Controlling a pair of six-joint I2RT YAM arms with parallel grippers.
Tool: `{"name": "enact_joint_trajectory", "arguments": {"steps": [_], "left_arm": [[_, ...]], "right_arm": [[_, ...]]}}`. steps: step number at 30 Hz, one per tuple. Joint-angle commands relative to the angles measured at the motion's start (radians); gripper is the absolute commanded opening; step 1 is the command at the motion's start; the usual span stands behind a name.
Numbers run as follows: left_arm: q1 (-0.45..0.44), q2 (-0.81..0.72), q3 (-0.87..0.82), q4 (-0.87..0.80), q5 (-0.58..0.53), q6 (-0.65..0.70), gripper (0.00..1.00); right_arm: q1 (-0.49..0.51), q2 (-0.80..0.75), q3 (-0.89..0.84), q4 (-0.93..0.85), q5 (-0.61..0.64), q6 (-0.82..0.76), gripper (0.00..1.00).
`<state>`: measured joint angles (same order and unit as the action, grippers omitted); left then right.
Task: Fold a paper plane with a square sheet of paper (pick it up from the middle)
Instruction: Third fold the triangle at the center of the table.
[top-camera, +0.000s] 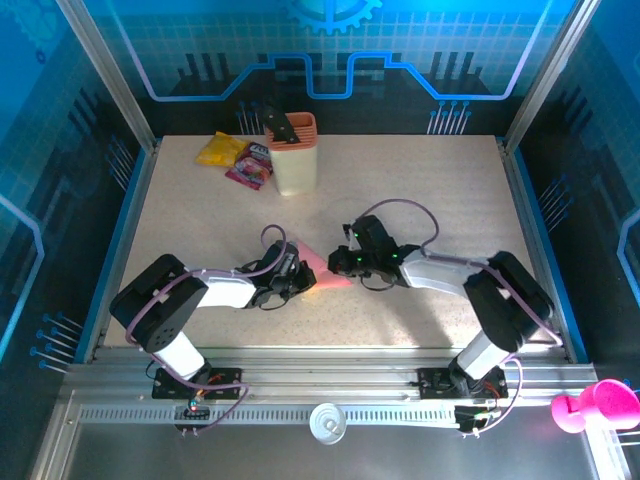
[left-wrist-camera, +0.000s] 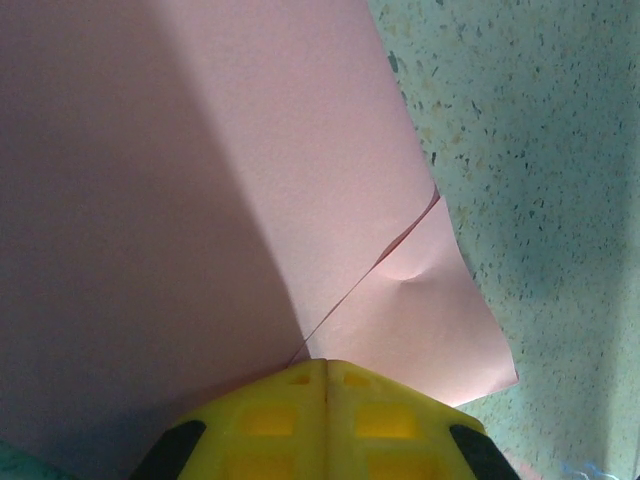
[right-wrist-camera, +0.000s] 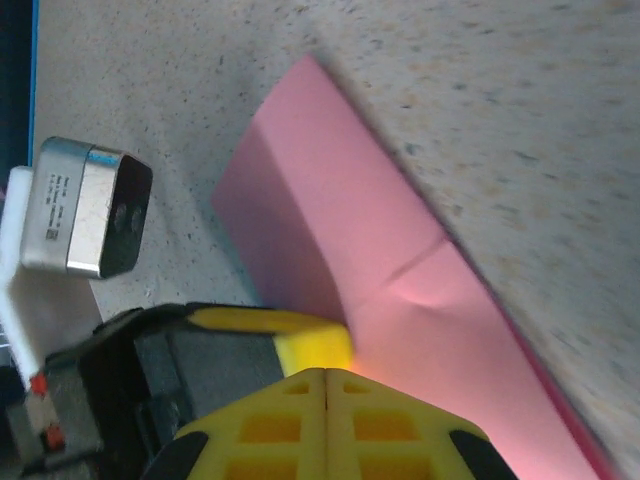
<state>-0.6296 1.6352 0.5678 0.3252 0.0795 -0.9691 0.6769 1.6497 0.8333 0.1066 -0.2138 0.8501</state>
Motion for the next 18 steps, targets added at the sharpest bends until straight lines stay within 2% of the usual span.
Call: {"name": "enact_joint_trajectory", "arguments": {"steps": [1, 8, 18], "left_arm": [[-0.001, 0.062, -0.025, -0.137, -0.039, 0.002, 0.0], [-0.001, 0.067, -0.026, -0.142, -0.038, 0.003, 0.0], [-0.001, 0.072, -0.034, -0.144, -0.046, 0.002, 0.0]], "right_arm": [[0.027, 0.094, 0.021, 0.073, -0.022, 0.025, 0.0], [0.022, 0.188, -0.089, 0.17, 0.016, 0.1, 0.0], [-0.005, 0.106, -0.328, 0.272, 0.111, 0.16, 0.0]]}}
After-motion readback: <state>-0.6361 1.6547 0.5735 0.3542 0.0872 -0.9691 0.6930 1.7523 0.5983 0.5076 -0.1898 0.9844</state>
